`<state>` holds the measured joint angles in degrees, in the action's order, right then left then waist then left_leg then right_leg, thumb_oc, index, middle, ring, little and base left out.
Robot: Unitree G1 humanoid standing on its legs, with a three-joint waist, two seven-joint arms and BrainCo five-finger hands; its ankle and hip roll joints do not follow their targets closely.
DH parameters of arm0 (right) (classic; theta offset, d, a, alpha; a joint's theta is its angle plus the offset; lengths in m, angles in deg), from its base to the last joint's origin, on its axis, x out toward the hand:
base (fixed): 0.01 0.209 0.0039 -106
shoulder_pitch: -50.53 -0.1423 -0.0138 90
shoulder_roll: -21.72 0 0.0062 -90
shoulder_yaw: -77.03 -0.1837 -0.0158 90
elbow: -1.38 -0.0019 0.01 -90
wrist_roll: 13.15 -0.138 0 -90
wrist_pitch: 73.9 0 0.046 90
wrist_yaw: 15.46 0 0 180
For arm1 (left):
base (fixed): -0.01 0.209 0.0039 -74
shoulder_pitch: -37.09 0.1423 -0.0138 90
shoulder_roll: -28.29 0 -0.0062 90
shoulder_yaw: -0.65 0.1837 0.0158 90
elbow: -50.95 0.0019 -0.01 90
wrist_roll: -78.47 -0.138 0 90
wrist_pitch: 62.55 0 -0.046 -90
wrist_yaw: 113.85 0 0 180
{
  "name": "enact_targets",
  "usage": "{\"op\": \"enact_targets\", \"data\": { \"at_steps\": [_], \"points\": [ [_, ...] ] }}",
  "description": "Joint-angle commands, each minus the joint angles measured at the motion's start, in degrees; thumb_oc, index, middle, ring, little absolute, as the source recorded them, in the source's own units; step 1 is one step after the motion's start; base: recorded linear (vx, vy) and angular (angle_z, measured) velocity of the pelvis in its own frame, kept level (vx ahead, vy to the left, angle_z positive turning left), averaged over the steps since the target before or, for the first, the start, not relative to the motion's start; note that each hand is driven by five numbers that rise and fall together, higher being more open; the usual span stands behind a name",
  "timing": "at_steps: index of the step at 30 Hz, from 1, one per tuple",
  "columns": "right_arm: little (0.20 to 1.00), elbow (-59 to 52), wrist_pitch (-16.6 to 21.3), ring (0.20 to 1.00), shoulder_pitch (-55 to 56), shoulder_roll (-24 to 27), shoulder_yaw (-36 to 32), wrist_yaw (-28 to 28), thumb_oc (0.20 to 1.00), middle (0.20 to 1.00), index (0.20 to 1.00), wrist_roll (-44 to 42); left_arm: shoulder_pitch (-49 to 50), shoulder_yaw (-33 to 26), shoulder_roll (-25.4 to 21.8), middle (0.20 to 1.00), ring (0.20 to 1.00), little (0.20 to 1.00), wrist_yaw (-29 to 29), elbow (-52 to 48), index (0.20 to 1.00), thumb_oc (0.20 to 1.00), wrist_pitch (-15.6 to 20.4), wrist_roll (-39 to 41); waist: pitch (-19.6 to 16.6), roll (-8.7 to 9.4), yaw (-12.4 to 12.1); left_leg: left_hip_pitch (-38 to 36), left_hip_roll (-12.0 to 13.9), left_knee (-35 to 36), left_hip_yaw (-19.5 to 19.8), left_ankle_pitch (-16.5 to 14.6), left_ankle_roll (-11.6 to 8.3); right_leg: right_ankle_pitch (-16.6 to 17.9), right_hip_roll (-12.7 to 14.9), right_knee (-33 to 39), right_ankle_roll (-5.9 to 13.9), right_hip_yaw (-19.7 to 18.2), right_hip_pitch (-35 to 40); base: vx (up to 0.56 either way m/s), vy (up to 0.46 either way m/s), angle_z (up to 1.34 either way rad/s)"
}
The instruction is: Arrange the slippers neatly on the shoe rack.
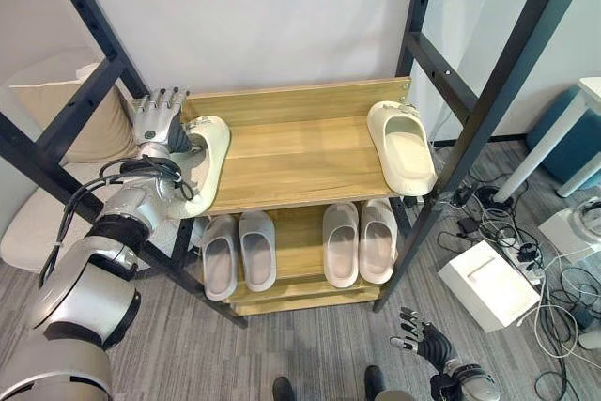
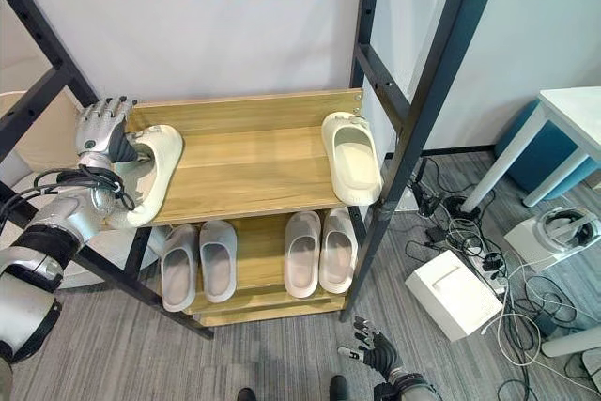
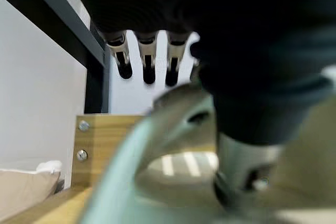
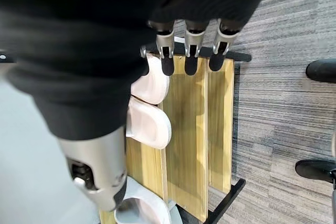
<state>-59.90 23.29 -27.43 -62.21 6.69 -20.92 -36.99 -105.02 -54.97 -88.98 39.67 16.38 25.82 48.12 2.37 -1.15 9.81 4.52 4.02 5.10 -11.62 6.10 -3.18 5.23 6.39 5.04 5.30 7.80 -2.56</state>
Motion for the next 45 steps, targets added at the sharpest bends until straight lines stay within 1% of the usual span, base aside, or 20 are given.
{"op": "enact_targets", "data": {
  "at_steps": [1, 5, 9, 10, 12, 14, 18, 22, 24, 27, 28, 29, 34, 36, 38, 39, 40, 41, 43, 45],
  "points": [
    [1.000, -3.89, 2.75, 1.000, -2.51, 0.84, 0.78, -0.13, 1.000, 1.000, 1.000, -2.48, -9.95, 0.19, -1.93, 0.200, 0.200, 0.200, 0.24, 4.05, 0.200, 0.200, 0.29, -0.15, 1.87, 1.00, 0.45, -3.85, 2.95, -0.10, 0.68, -2.26, -4.03, -1.40, 3.74, -0.68, 7.12, 0.66, 2.19, 0.00, 0.005, -0.03],
    [1.000, -3.91, 2.73, 1.000, -2.86, 0.72, 1.10, -0.01, 1.000, 1.000, 1.000, -2.75, -11.60, 1.63, -1.58, 0.200, 0.200, 0.200, 0.79, 3.85, 0.200, 0.200, 0.79, 0.51, 1.82, 0.96, 0.69, -3.69, 3.08, -0.10, 0.21, -2.31, -4.07, -1.13, 3.71, -0.43, 7.32, 0.18, 1.76, 0.00, 0.003, -0.02],
    [1.000, -4.05, 2.56, 1.000, -2.83, 0.55, 1.18, 0.08, 1.000, 1.000, 1.000, -2.45, -12.09, 1.92, 1.64, 0.200, 0.200, 0.200, 0.86, -2.73, 0.200, 0.200, 1.81, 1.03, 1.80, 0.89, 0.75, -4.13, 3.17, -0.10, 0.19, -2.35, -4.04, -1.41, 3.58, -0.37, 7.15, -0.03, 2.09, 0.00, -0.006, -0.01],
    [1.000, -4.12, 2.45, 1.000, -2.77, 0.47, 1.17, 0.24, 1.000, 1.000, 1.000, -2.45, -13.03, 3.01, 3.81, 0.200, 0.200, 0.200, 1.03, -4.75, 0.200, 0.200, 1.58, -0.14, 1.80, 0.82, 0.88, -4.33, 3.16, -0.10, 0.32, -2.47, -4.03, -1.56, 3.57, -0.36, 7.06, -0.10, 2.33, -0.01, -0.024, -0.07],
    [1.000, -4.37, 2.15, 1.000, -2.80, 0.66, 0.87, 0.28, 1.000, 1.000, 1.000, -2.54, -14.05, 4.14, 5.60, 0.200, 0.200, 0.200, 1.47, -5.02, 0.200, 0.200, 1.55, -1.29, 1.76, 0.67, 1.21, -4.51, 3.20, -0.10, 0.22, -2.46, -4.05, -1.61, 3.55, -0.29, 7.00, -0.15, 2.57, -0.01, -0.010, -0.02],
    [1.000, -5.91, 2.01, 1.000, -3.25, 1.05, 0.69, 0.73, 1.000, 1.000, 1.000, -3.38, -17.47, 6.62, 9.53, 0.200, 0.200, 0.200, 1.71, -3.30, 0.200, 0.200, 1.03, -2.75, 1.80, 0.19, 2.40, -4.82, 3.44, -0.10, -0.30, -2.31, -4.20, -1.57, 3.20, -0.34, 6.95, -0.69, 2.44, -0.04, -0.046, -0.11],
    [1.000, -6.92, 1.88, 1.000, -3.42, 1.60, 0.49, 0.83, 1.000, 1.000, 1.000, -3.86, -19.43, 7.36, 11.75, 0.200, 0.200, 0.200, 1.94, -0.82, 0.200, 0.200, 0.72, -2.29, 1.99, -0.31, 3.35, -5.02, 3.67, -0.10, -1.12, -2.15, -4.28, -1.46, 2.94, -0.35, 6.82, -1.60, 2.02, -0.03, -0.037, -0.11],
    [1.000, -8.14, 1.75, 1.000, -2.82, 2.46, -0.38, 0.85, 1.000, 1.000, 1.000, -4.33, -21.12, 7.99, 13.65, 0.200, 0.200, 0.200, 2.21, 2.86, 0.200, 0.200, 0.42, -1.43, 2.17, -1.09, 5.16, -5.32, 4.17, -0.10, -2.33, -1.82, -4.62, -1.37, 2.55, -0.41, 6.64, -2.73, 1.54, -0.03, -0.046, -0.16],
    [1.000, -8.63, 1.66, 1.000, -2.13, 3.39, -1.47, 1.07, 1.000, 1.000, 1.000, -4.67, -22.60, 8.06, 14.82, 0.200, 0.200, 0.200, 2.87, 6.42, 0.200, 0.200, 0.25, -0.10, 2.40, -1.99, 6.66, -5.29, 4.70, -0.10, -3.28, -1.33, -5.01, -1.36, 2.10, -0.54, 6.43, -3.60, 0.87, -0.03, -0.068, -0.24],
    [1.000, -8.59, 1.56, 1.000, -2.19, 3.81, -1.76, 1.22, 1.000, 1.000, 1.000, -4.78, -23.07, 7.81, 15.39, 0.200, 0.200, 0.200, 3.12, 8.31, 0.200, 0.200, -0.07, 0.54, 2.58, -2.39, 7.45, -5.43, 5.03, -0.10, -3.78, -1.11, -5.25, -1.38, 1.77, -0.59, 6.29, -3.93, 0.70, -0.01, -0.042, -0.14],
    [1.000, -8.67, 1.60, 1.000, -2.18, 4.03, -1.92, 1.27, 1.000, 1.000, 1.000, -4.67, -23.15, 7.71, 15.52, 0.542, 0.542, 0.542, 3.24, 8.76, 0.542, 0.542, -0.06, 0.75, 2.60, -2.50, 7.70, -5.46, 5.13, -0.10, -3.96, -1.07, -5.32, -1.38, 1.69, -0.57, 6.23, -4.08, 0.67, -0.02, -0.037, -0.04],
    [1.000, -8.88, 1.63, 1.000, -2.26, 4.27, -2.09, 1.32, 1.000, 1.000, 1.000, -4.68, -23.31, 7.73, 15.83, 1.000, 1.000, 1.000, 3.55, 9.24, 1.000, 1.000, -0.18, 1.00, 2.59, -2.64, 7.88, -5.43, 5.26, -0.10, -4.13, -0.95, -5.40, -1.41, 1.53, -0.58, 6.17, -4.18, 0.58, -0.01, -0.041, -0.05],
    [1.000, -7.86, 1.89, 1.000, -2.36, 3.95, -2.93, 1.87, 1.000, 1.000, 1.000, -4.84, -23.11, 7.12, 15.99, 1.000, 1.000, 1.000, 3.57, 7.12, 1.000, 1.000, 0.10, 1.39, 2.32, -3.01, 7.46, -5.60, 5.59, -0.10, -3.89, -0.62, -5.48, -1.54, 1.09, -0.39, 5.88, -3.87, 1.00, 0.00, -0.043, -0.05],
    [1.000, -6.91, 2.03, 1.000, -2.31, 3.59, -3.58, 2.07, 1.000, 1.000, 1.000, -4.55, -22.38, 6.77, 15.30, 1.000, 1.000, 1.000, 4.19, 1.41, 1.000, 1.000, -0.14, -0.22, 2.08, -2.94, 6.21, -5.50, 5.61, -0.10, -2.82, -0.57, -5.45, -1.83, 1.06, -0.26, 5.67, -2.85, 1.74, 0.01, -0.061, 0.10],
    [1.000, -5.10, 1.62, 1.000, -2.41, 2.14, -4.76, 2.57, 1.000, 1.000, 1.000, -3.56, -19.42, 4.37, 13.69, 1.000, 1.000, 1.000, 7.03, -12.64, 1.000, 1.000, -0.23, -3.53, 1.89, -2.35, 2.96, -4.81, 5.43, -0.10, -0.16, -0.36, -5.47, -2.50, 1.01, -0.12, 5.18, -0.34, 3.14, 0.02, -0.068, 0.37],
    [1.000, -4.91, 1.57, 1.000, -2.43, 1.95, -4.85, 2.62, 1.000, 1.000, 1.000, -3.34, -18.40, 3.63, 13.21, 1.000, 1.000, 1.000, 7.80, -15.20, 1.000, 1.000, -0.31, -4.31, 1.84, -2.27, 2.69, -4.73, 5.38, -0.10, 0.36, -0.37, -5.47, -2.61, 1.00, -0.09, 5.14, 0.15, 3.40, 0.01, -0.040, 0.52],
    [1.000, -4.72, 1.17, 1.000, -2.67, 1.35, -4.89, 2.57, 1.000, 1.000, 1.000, -3.05, -16.89, 2.74, 12.43, 1.000, 1.000, 1.000, 8.34, -19.59, 1.000, 1.000, -0.07, -6.10, 1.76, -2.00, 1.39, -4.61, 5.32, -0.10, 1.15, -0.39, -5.49, -2.84, 0.90, -0.05, 5.02, 0.83, 3.88, 0.01, -0.017, 0.61],
    [1.000, -4.72, 1.17, 1.000, -2.64, 1.37, -4.82, 2.57, 1.000, 1.000, 1.000, -3.03, -16.63, 2.57, 12.26, 1.000, 1.000, 1.000, 8.57, -20.01, 1.000, 1.000, -0.20, -6.20, 1.75, -2.01, 1.52, -4.62, 5.31, -0.10, 1.22, -0.39, -5.49, -2.86, 0.90, -0.05, 5.01, 0.91, 3.94, 0.01, -0.017, 0.38],
    [1.000, -4.03, 0.31, 1.000, -3.34, 0.72, -4.15, 2.17, 1.000, 1.000, 1.000, -2.08, -12.59, 0.26, 11.46, 1.000, 1.000, 1.000, 10.05, -26.75, 1.000, 1.000, 0.66, -8.37, 1.48, -1.47, -0.48, -4.48, 5.18, -0.10, 2.23, -0.48, -5.57, -3.09, 0.88, -0.04, 4.82, 1.91, 4.62, 0.01, -0.002, 0.27],
    [1.000, -4.16, 0.09, 1.000, -3.42, 0.72, -3.84, 2.03, 1.000, 1.000, 1.000, -1.81, -11.56, -0.31, 11.31, 1.000, 1.000, 1.000, 10.55, -28.00, 1.000, 1.000, 0.84, -8.51, 1.40, -1.35, -0.67, -4.54, 5.19, -0.10, 2.44, -0.51, -5.58, -3.16, 0.86, -0.04, 4.78, 2.17, 4.82, 0.01, 0.004, 0.15]
  ]
}}
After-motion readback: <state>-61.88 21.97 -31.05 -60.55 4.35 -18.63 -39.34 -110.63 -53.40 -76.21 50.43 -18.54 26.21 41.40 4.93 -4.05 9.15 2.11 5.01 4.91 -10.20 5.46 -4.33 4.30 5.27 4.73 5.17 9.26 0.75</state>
